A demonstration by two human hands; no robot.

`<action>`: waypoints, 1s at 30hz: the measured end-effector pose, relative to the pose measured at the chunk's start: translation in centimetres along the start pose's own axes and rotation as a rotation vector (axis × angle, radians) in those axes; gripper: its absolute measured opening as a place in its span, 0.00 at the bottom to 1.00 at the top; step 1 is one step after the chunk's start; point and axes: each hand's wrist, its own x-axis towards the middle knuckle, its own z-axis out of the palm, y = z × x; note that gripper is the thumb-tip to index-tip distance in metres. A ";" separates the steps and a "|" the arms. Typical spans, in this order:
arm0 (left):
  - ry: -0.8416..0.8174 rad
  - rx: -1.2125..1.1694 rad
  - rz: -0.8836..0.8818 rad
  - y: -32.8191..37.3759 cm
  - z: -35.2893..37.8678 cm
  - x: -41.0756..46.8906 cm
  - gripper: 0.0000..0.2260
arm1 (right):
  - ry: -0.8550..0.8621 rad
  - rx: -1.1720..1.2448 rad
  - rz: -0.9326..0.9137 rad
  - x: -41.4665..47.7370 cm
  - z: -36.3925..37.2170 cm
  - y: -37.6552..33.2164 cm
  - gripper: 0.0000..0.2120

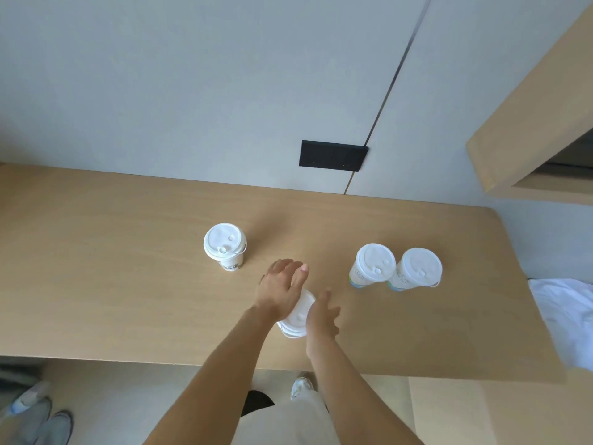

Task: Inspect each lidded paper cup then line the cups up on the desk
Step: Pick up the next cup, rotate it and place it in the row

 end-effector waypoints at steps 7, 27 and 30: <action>0.042 -0.226 0.139 0.2 -3.3 -2.3 0.31 | -0.093 -0.191 -0.417 -0.6 -2.4 -0.4 0.36; -0.233 0.467 -0.117 -7.4 3.4 -7.8 0.58 | 0.110 -1.234 -1.329 0.1 -0.4 0.7 0.46; -0.249 0.463 -0.124 -7.5 3.5 -7.5 0.58 | 0.122 -1.237 -1.320 0.3 -0.1 0.6 0.44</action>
